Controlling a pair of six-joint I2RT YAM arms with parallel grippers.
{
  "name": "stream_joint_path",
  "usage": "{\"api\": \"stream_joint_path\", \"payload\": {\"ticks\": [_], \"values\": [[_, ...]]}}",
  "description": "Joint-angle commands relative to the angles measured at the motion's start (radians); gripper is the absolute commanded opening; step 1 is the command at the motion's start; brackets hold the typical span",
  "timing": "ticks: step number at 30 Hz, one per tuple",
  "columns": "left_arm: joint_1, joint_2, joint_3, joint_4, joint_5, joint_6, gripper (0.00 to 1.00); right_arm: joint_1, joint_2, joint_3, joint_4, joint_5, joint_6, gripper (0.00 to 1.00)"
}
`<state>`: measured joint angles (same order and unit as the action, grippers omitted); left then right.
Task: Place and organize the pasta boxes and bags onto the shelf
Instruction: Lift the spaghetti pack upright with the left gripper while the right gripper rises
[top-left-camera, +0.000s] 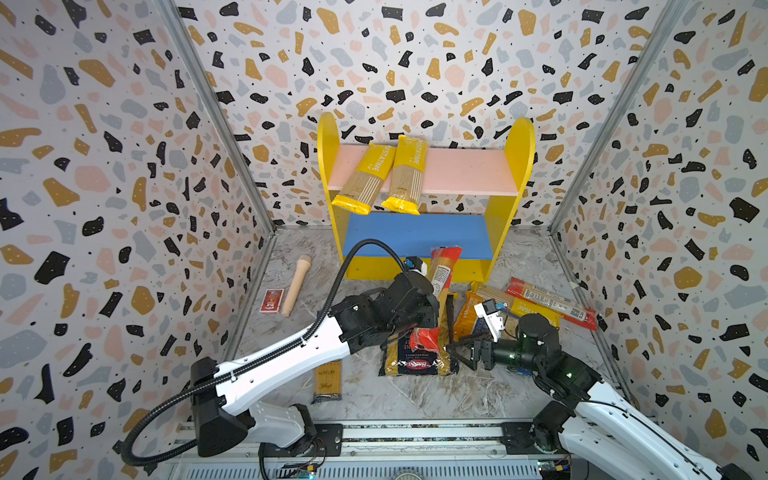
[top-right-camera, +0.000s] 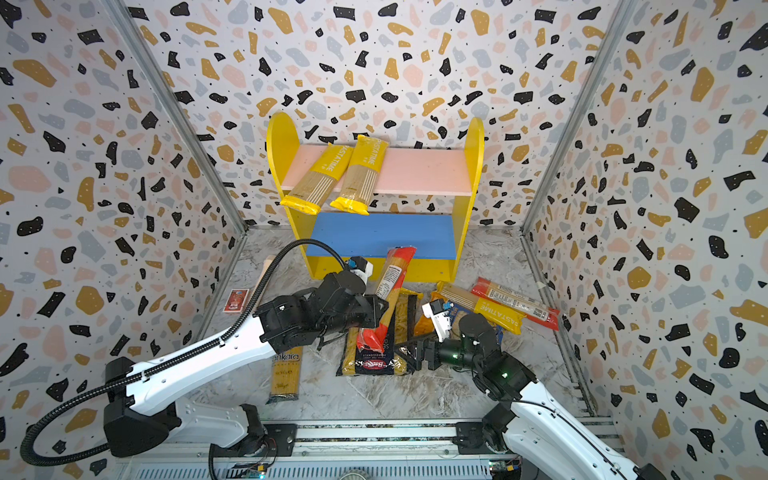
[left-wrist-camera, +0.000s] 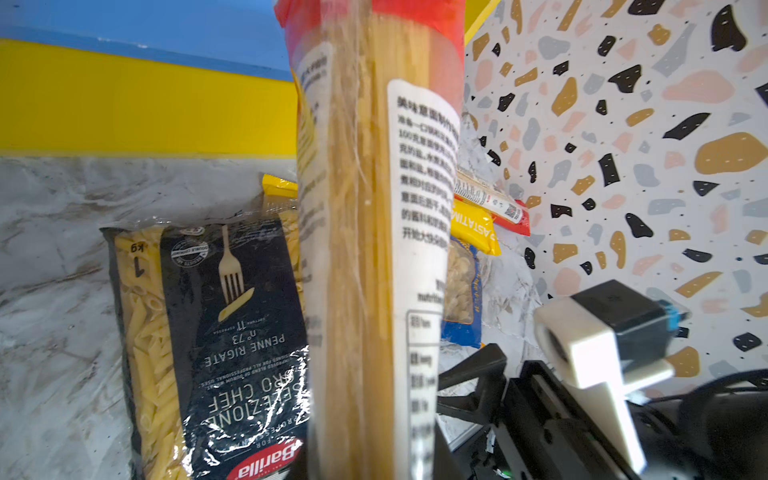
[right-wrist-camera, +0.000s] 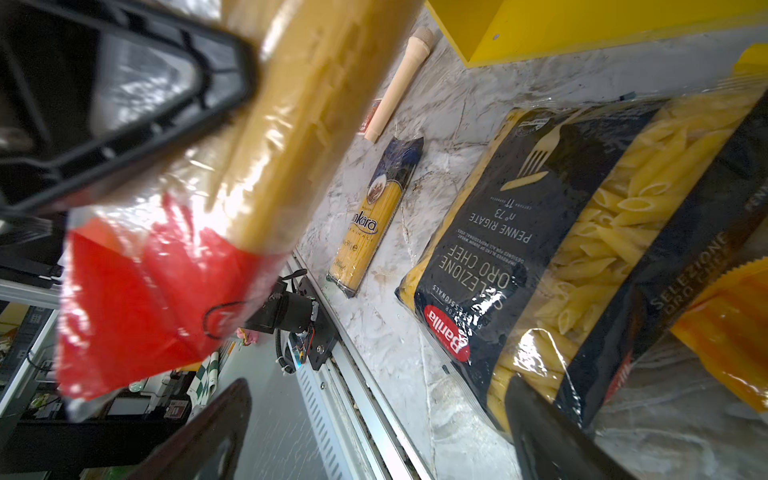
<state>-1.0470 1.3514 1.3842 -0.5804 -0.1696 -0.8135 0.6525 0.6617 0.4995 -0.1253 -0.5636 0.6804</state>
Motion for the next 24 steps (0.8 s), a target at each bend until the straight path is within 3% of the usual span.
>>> {"api": "stream_joint_path", "payload": {"ticks": [1,12,18,24], "values": [[-0.022,-0.008,0.121,0.102,-0.021,0.056,0.21,0.002,-0.028,0.071,-0.054,0.03,-0.032,0.95],[-0.039,0.077,0.385,0.017,-0.064,0.133,0.21,0.0,-0.048,0.121,-0.104,0.042,-0.048,0.95],[-0.039,0.215,0.668,-0.077,-0.089,0.206,0.21,0.0,-0.05,0.153,-0.129,0.044,-0.06,0.95],[-0.019,0.404,1.064,-0.201,-0.148,0.277,0.21,-0.003,-0.054,0.187,-0.163,0.054,-0.075,0.95]]}}
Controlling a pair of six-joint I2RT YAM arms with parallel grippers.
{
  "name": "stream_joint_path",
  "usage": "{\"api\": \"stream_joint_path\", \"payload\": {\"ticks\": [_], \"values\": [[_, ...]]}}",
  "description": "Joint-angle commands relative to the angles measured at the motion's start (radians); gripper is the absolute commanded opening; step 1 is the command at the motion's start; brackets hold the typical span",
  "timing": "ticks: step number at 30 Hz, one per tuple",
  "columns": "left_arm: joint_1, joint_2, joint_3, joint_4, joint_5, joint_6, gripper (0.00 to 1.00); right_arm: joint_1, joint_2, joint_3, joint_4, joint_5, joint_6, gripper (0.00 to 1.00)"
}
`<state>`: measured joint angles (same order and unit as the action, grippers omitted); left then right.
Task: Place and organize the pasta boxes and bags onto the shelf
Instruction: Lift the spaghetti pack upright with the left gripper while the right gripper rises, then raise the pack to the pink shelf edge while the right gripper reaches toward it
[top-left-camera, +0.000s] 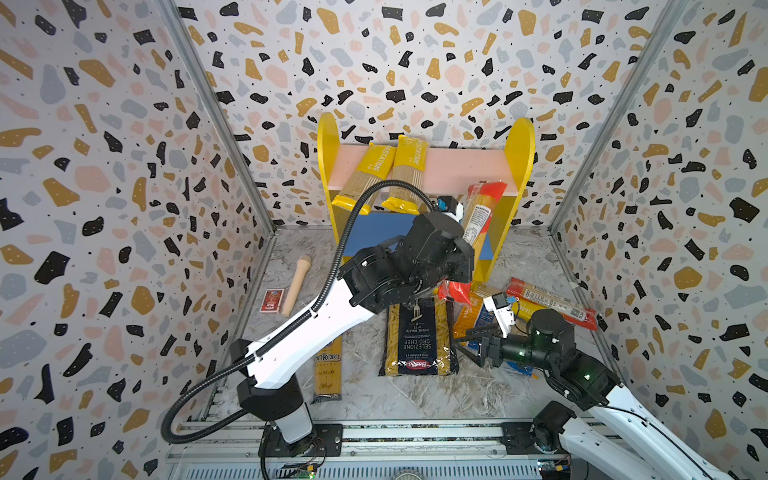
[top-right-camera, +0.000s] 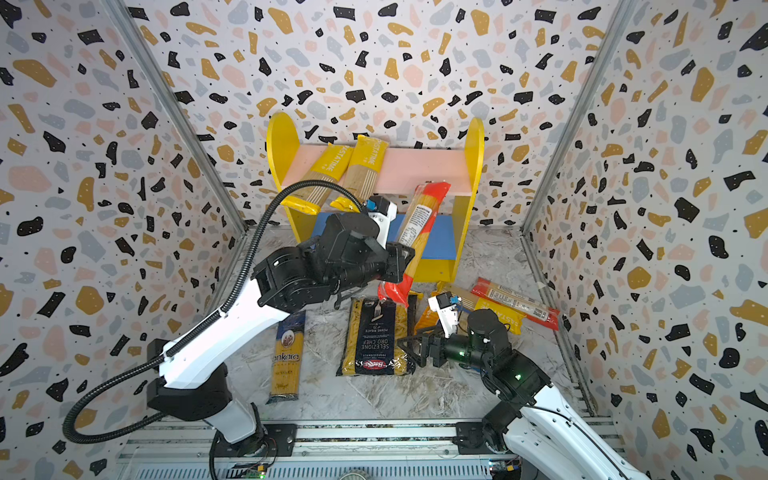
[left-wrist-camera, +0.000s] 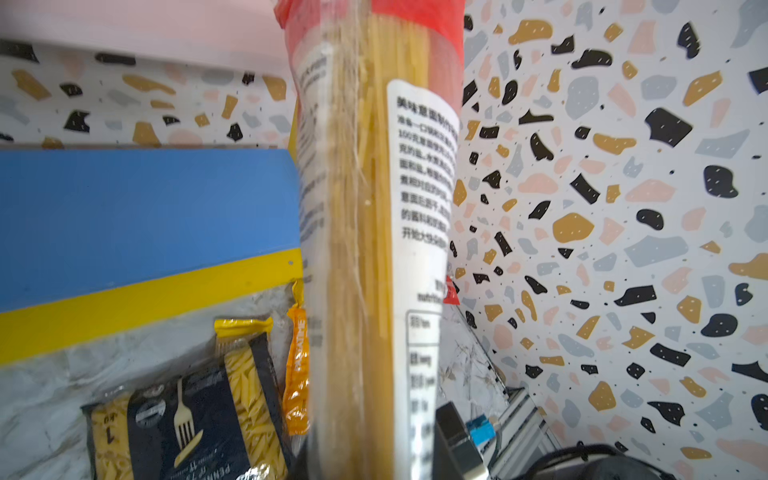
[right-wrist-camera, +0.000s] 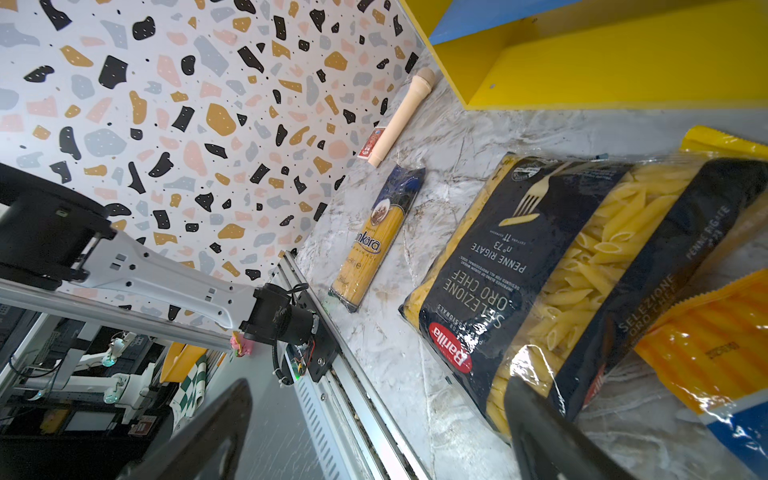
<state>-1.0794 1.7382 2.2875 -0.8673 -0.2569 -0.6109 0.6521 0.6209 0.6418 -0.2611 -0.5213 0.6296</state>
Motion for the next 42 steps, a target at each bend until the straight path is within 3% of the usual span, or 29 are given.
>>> {"api": "stream_joint_path", "payload": {"ticks": [1,9,18,25,34,42], "values": [[0.023,0.044,0.215,0.073,-0.07,0.083,0.22,-0.003,-0.014,0.05,-0.032,0.015,-0.027,0.95],[0.156,0.024,0.163,0.206,-0.022,0.104,0.23,-0.009,-0.013,0.074,-0.061,0.027,-0.051,0.95],[0.243,0.107,0.258,0.282,0.072,0.12,0.24,-0.032,0.03,0.114,-0.063,0.035,-0.08,0.95],[0.313,0.144,0.254,0.374,0.187,0.075,0.25,-0.063,0.092,0.116,0.036,0.053,-0.099,0.93],[0.429,0.208,0.28,0.469,0.333,-0.006,0.26,-0.092,0.277,0.214,0.148,-0.007,-0.125,0.91],[0.444,0.234,0.279,0.545,0.411,-0.054,0.31,-0.108,0.371,0.276,0.196,-0.032,-0.136,0.91]]}}
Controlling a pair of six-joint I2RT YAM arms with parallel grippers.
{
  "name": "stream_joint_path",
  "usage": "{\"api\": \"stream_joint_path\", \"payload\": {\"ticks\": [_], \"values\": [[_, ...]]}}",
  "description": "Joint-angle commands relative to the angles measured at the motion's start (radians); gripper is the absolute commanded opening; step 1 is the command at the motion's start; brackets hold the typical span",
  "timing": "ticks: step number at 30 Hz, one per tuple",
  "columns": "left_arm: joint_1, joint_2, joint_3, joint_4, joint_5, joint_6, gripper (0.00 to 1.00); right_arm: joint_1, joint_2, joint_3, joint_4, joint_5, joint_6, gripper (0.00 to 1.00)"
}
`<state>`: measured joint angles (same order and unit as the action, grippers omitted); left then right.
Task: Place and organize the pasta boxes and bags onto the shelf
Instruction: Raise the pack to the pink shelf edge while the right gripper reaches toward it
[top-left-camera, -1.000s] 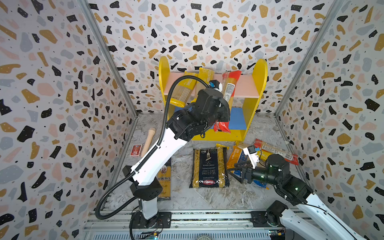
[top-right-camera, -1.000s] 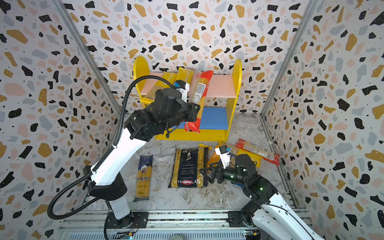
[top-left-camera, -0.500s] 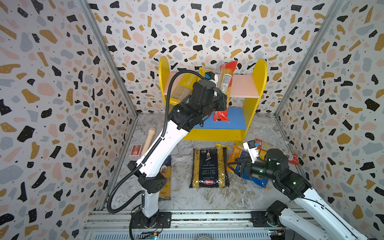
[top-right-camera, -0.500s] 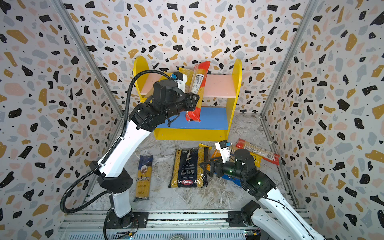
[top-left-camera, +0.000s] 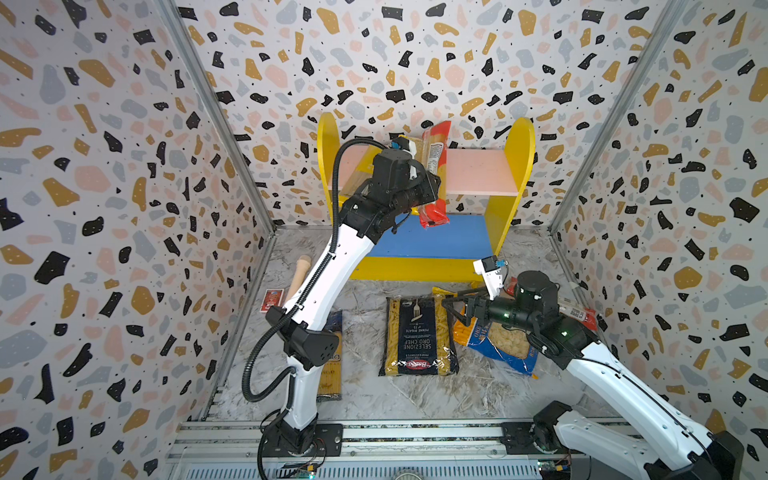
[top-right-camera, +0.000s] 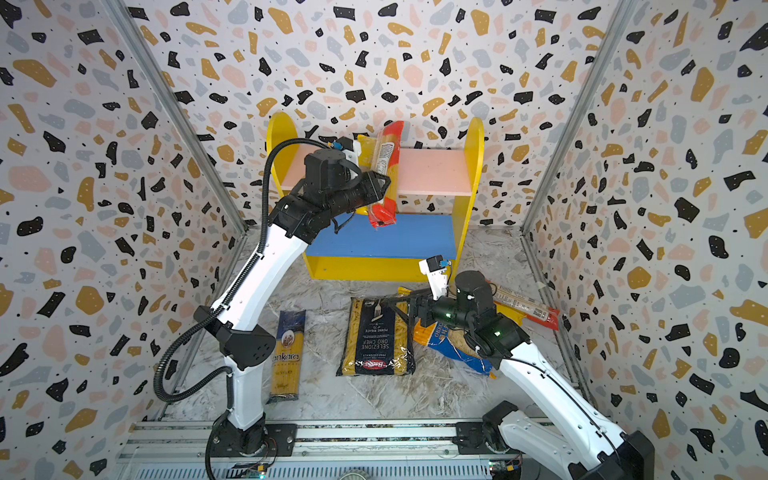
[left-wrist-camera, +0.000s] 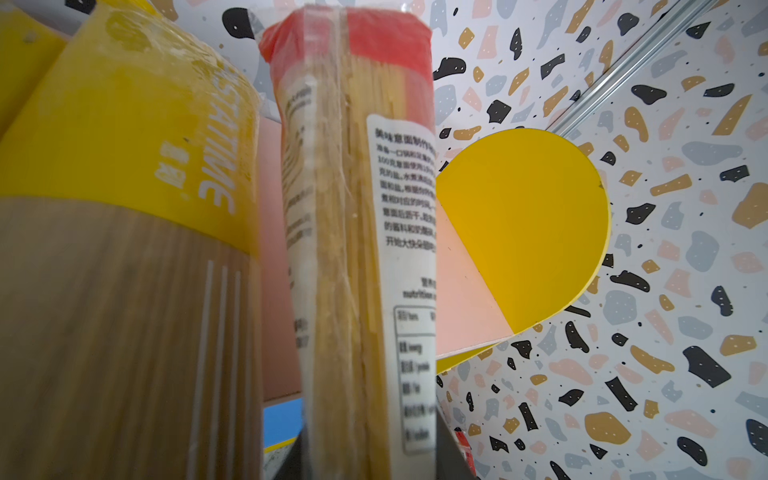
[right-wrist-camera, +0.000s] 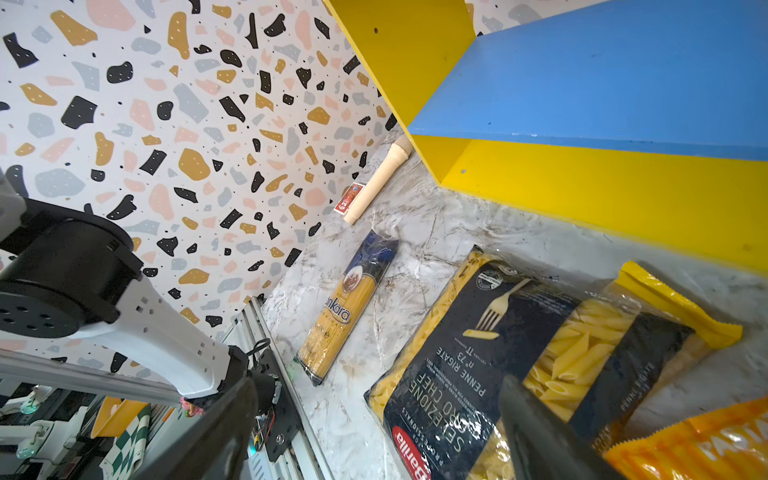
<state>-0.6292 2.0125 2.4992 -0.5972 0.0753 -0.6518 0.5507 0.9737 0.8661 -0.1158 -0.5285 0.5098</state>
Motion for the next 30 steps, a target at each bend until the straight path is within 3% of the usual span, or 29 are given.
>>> {"api": "stream_joint_path", "payload": {"ticks": [1,9,11,14,23,27,30], "values": [[-0.004,-0.036,0.069,0.283,0.088,-0.021,0.31,-0.007,0.032,0.061,0.058,-0.028,-0.015,0.91],[0.022,-0.02,0.069,0.324,0.135,-0.051,0.36,-0.019,0.122,0.167,0.065,0.01,-0.047,0.9],[0.026,-0.015,0.067,0.324,0.139,-0.053,0.36,-0.062,0.155,0.225,0.042,-0.003,-0.071,0.9],[0.029,-0.012,0.063,0.326,0.146,-0.055,0.36,-0.13,0.19,0.272,0.098,-0.096,-0.037,0.89],[0.033,-0.042,0.031,0.32,0.176,-0.065,0.34,-0.145,0.214,0.344,0.149,-0.051,0.036,0.9],[0.031,-0.12,-0.069,0.31,0.189,-0.041,0.34,-0.144,0.189,0.389,0.075,0.005,-0.005,0.89],[0.029,-0.216,-0.207,0.315,0.176,-0.015,0.4,-0.146,0.217,0.471,0.006,0.037,-0.045,0.87]]}}
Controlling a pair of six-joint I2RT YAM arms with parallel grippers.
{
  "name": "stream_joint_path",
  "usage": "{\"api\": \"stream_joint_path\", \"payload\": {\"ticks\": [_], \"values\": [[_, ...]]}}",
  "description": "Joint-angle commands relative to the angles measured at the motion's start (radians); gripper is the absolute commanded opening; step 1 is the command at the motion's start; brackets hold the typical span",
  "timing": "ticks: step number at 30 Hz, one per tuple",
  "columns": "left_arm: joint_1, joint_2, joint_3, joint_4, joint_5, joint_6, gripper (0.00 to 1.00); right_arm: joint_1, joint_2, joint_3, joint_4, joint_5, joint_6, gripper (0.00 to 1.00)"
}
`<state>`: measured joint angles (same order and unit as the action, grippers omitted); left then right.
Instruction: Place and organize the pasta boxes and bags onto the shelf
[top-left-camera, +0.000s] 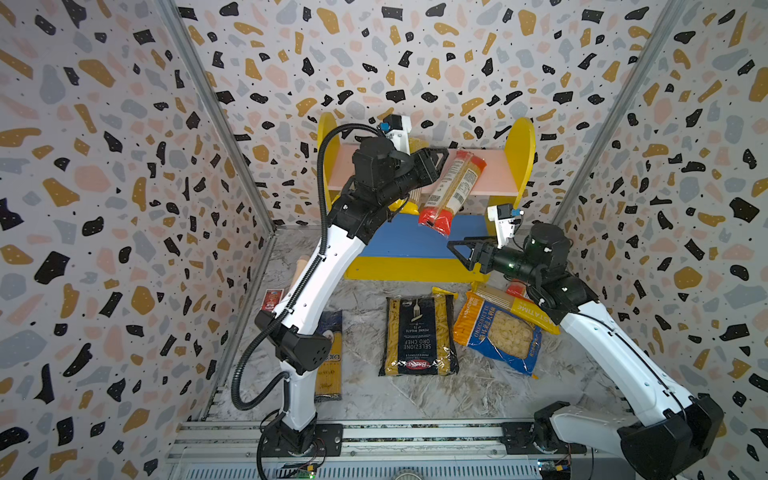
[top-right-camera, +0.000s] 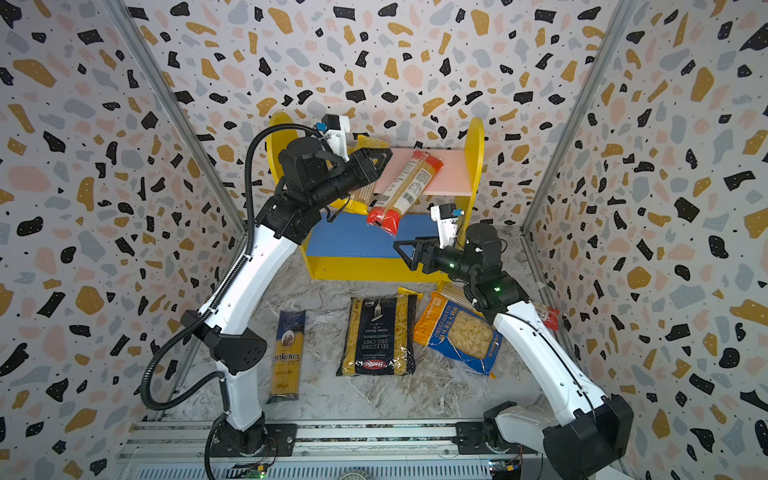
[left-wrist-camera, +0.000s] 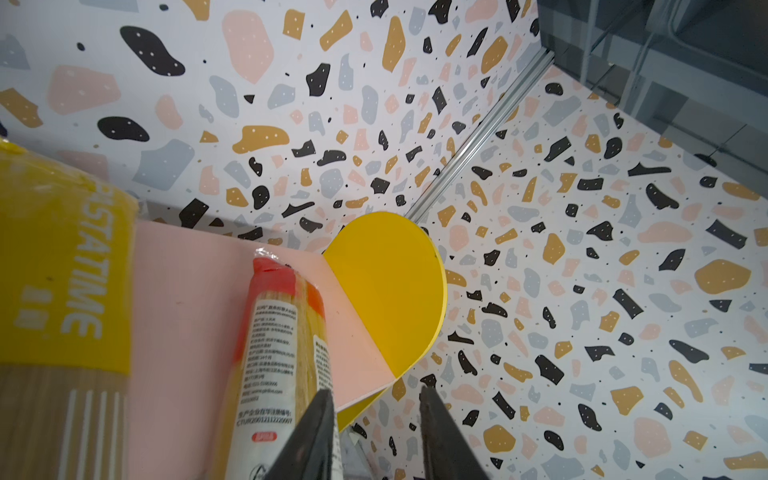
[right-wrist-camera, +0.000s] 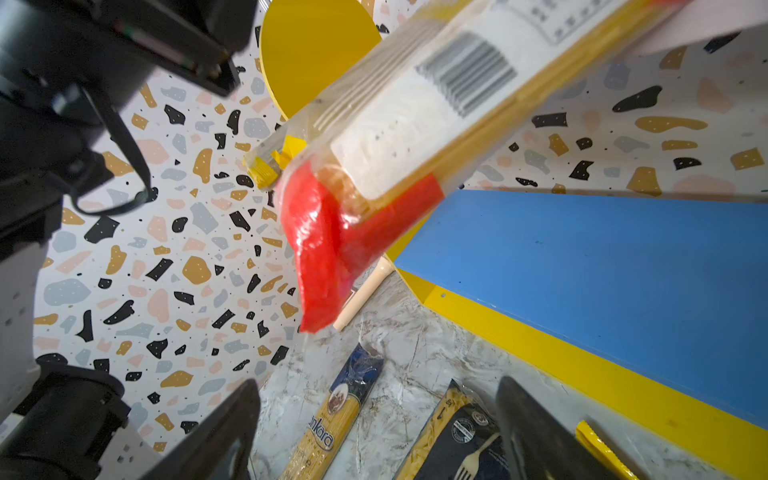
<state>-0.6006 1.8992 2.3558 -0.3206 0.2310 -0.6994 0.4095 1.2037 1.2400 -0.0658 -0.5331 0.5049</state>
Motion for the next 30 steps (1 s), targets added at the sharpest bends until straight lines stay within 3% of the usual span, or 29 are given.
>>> {"api": "stream_joint_path", "payload": {"ticks": [1,7,12,18,22,30], "values": [[0.0,-0.135,-0.11,0.043,0.013,0.038,0.43,-0.005,-0.005,0.129,-0.068,0.056,-0.052,0.86],[0.001,-0.348,-0.359,0.046,-0.08,0.087,0.59,-0.005,0.096,0.393,-0.223,0.172,-0.142,0.85],[-0.001,-0.514,-0.593,0.044,-0.116,0.099,0.61,0.024,0.275,0.665,-0.42,0.302,-0.221,0.86],[0.0,-0.728,-0.888,-0.007,-0.212,0.146,0.62,0.091,0.452,0.91,-0.584,0.49,-0.23,0.87],[0.0,-0.802,-0.966,-0.04,-0.233,0.155,0.63,0.117,0.536,1.07,-0.678,0.57,-0.21,0.89],[0.0,-0.84,-0.971,-0.069,-0.22,0.185,0.63,0.146,0.537,1.144,-0.713,0.679,-0.224,0.9]]}}
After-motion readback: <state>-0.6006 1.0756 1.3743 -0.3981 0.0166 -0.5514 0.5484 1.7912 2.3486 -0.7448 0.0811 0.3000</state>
